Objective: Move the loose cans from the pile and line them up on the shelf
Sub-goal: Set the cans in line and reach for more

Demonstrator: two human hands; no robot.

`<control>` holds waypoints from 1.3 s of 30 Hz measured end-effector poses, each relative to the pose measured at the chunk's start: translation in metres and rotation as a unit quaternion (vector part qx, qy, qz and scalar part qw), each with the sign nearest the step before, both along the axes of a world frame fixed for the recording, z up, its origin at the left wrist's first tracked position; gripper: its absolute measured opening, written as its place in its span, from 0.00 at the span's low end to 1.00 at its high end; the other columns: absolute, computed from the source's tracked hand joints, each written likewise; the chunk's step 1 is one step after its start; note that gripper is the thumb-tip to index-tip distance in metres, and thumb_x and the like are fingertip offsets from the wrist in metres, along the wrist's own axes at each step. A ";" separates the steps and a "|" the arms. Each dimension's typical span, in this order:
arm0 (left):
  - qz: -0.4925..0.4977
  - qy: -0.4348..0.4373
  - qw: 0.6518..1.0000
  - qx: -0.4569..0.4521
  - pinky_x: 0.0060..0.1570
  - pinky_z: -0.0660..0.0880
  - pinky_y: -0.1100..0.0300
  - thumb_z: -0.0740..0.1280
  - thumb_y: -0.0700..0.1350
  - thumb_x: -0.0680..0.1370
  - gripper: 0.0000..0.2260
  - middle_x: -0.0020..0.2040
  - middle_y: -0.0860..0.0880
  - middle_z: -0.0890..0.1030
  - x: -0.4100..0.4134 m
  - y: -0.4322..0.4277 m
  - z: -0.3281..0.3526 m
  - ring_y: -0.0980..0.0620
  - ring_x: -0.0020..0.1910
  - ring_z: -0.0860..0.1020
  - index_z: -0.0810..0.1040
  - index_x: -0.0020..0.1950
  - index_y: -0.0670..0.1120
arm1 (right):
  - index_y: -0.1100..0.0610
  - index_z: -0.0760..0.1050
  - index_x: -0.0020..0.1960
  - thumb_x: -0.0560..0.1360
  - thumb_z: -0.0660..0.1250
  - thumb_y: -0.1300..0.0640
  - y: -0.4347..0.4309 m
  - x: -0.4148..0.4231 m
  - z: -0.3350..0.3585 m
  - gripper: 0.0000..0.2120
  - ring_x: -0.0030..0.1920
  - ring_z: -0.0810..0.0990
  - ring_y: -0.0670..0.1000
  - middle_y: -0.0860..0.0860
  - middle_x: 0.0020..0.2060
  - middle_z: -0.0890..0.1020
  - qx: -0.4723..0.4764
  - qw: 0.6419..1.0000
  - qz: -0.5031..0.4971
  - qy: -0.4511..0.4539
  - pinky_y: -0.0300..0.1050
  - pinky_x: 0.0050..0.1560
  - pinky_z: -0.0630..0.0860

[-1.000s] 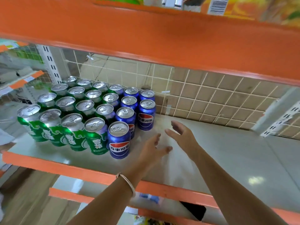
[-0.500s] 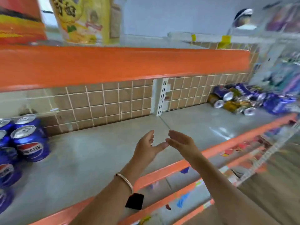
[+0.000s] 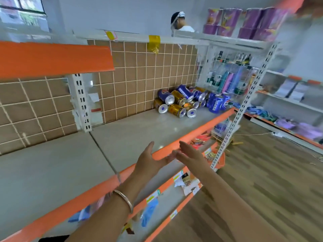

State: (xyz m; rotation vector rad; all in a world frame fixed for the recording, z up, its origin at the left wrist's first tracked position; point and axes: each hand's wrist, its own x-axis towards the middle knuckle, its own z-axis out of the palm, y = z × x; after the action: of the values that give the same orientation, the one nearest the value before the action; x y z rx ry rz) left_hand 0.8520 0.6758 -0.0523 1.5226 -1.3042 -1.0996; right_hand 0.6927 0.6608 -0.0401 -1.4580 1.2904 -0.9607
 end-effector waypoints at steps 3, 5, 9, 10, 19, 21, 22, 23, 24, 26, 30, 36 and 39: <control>-0.016 0.005 1.000 0.000 0.70 0.64 0.52 0.75 0.51 0.69 0.42 0.75 0.42 0.62 -0.031 -0.019 -0.001 0.48 0.73 0.63 0.56 0.76 0.45 | 0.57 0.65 0.72 0.75 0.68 0.54 -0.011 -0.019 -0.001 0.28 0.66 0.70 0.46 0.47 0.61 0.74 -0.002 1.000 -0.003 0.020 0.39 0.64 0.64; -0.023 -0.001 1.000 0.001 0.70 0.64 0.53 0.74 0.49 0.71 0.40 0.74 0.43 0.63 -0.047 -0.035 -0.002 0.48 0.73 0.64 0.56 0.76 0.45 | 0.58 0.65 0.72 0.75 0.68 0.55 -0.021 -0.028 -0.004 0.28 0.65 0.72 0.47 0.51 0.60 0.76 -0.001 1.000 -0.020 0.013 0.36 0.60 0.65; -0.033 0.013 0.999 0.018 0.69 0.64 0.53 0.74 0.47 0.72 0.38 0.74 0.41 0.62 -0.067 -0.081 -0.004 0.46 0.72 0.65 0.56 0.76 0.44 | 0.60 0.72 0.65 0.76 0.68 0.56 -0.054 -0.043 -0.006 0.19 0.58 0.77 0.52 0.58 0.58 0.79 0.006 0.999 -0.052 0.011 0.31 0.47 0.72; -0.029 0.023 0.999 0.021 0.69 0.65 0.54 0.73 0.47 0.72 0.38 0.74 0.40 0.63 -0.071 -0.094 -0.004 0.47 0.71 0.66 0.56 0.76 0.45 | 0.58 0.75 0.59 0.76 0.69 0.55 -0.065 -0.046 -0.007 0.14 0.52 0.79 0.52 0.56 0.53 0.81 0.009 0.999 -0.052 0.008 0.35 0.47 0.73; 0.021 0.087 0.995 0.055 0.59 0.74 0.53 0.66 0.51 0.76 0.18 0.57 0.43 0.79 -0.084 -0.225 0.007 0.47 0.56 0.77 0.74 0.63 0.43 | 0.57 0.68 0.70 0.76 0.67 0.50 -0.199 -0.062 -0.007 0.25 0.63 0.72 0.46 0.51 0.65 0.74 0.021 0.995 -0.064 0.080 0.43 0.65 0.68; 0.038 0.094 0.993 0.052 0.59 0.74 0.52 0.67 0.50 0.76 0.12 0.52 0.44 0.79 -0.075 -0.251 0.011 0.48 0.52 0.78 0.77 0.55 0.46 | 0.57 0.69 0.69 0.77 0.66 0.52 -0.226 -0.062 -0.006 0.23 0.63 0.73 0.47 0.51 0.65 0.74 0.020 0.992 -0.066 0.104 0.39 0.59 0.68; 0.051 0.098 0.993 0.051 0.58 0.74 0.52 0.67 0.50 0.76 0.07 0.48 0.45 0.79 -0.070 -0.262 0.012 0.48 0.50 0.78 0.78 0.49 0.47 | 0.58 0.69 0.69 0.77 0.66 0.53 -0.237 -0.061 -0.005 0.22 0.62 0.73 0.48 0.51 0.64 0.75 0.022 0.990 -0.067 0.118 0.37 0.56 0.67; 0.062 0.102 0.991 0.051 0.54 0.73 0.53 0.67 0.49 0.76 0.05 0.44 0.46 0.78 -0.065 -0.271 0.014 0.48 0.46 0.76 0.77 0.43 0.49 | 0.59 0.69 0.68 0.77 0.66 0.54 -0.247 -0.060 -0.005 0.21 0.61 0.74 0.48 0.51 0.64 0.75 0.022 0.990 -0.063 0.126 0.36 0.55 0.66; 0.067 0.108 0.990 0.056 0.50 0.72 0.55 0.67 0.48 0.76 0.08 0.40 0.46 0.76 -0.060 -0.280 0.015 0.48 0.43 0.74 0.75 0.38 0.49 | 0.59 0.70 0.68 0.77 0.66 0.55 -0.256 -0.060 -0.004 0.21 0.59 0.74 0.48 0.51 0.62 0.75 0.026 0.990 -0.059 0.128 0.37 0.54 0.66; 0.080 0.114 0.988 0.067 0.45 0.67 0.56 0.67 0.49 0.76 0.11 0.36 0.45 0.73 -0.052 -0.297 0.017 0.49 0.40 0.71 0.72 0.34 0.49 | 0.59 0.72 0.64 0.77 0.66 0.56 -0.276 -0.060 0.000 0.17 0.54 0.76 0.50 0.52 0.56 0.77 0.028 0.990 -0.059 0.127 0.38 0.50 0.67; 0.136 0.095 0.982 0.086 0.41 0.67 0.57 0.69 0.52 0.71 0.11 0.34 0.46 0.73 -0.036 -0.335 0.025 0.49 0.36 0.71 0.78 0.37 0.45 | 0.63 0.74 0.59 0.77 0.64 0.58 -0.318 -0.063 0.014 0.13 0.53 0.77 0.61 0.62 0.54 0.78 0.030 0.987 -0.078 0.137 0.49 0.48 0.73; 0.183 -0.009 0.976 0.114 0.48 0.69 0.56 0.64 0.57 0.76 0.27 0.61 0.40 0.76 -0.033 -0.397 0.040 0.43 0.54 0.75 0.71 0.66 0.38 | 0.54 0.69 0.67 0.79 0.61 0.53 -0.392 -0.076 0.040 0.17 0.53 0.74 0.49 0.52 0.58 0.77 -0.004 0.980 -0.041 0.195 0.44 0.53 0.71; 0.170 -0.059 0.974 0.139 0.54 0.68 0.55 0.61 0.60 0.77 0.31 0.68 0.40 0.71 -0.032 -0.420 0.046 0.42 0.63 0.72 0.64 0.71 0.38 | 0.55 0.66 0.70 0.79 0.61 0.54 -0.436 -0.083 0.045 0.20 0.57 0.73 0.51 0.54 0.62 0.75 -0.010 0.971 -0.016 0.238 0.42 0.52 0.67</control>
State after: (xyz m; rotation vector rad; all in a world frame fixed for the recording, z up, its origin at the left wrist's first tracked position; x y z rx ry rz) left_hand 0.8196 0.2562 -0.0066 1.9593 -0.9428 -1.0096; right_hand 0.6100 0.2244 0.0045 -1.7540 1.6529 -0.6620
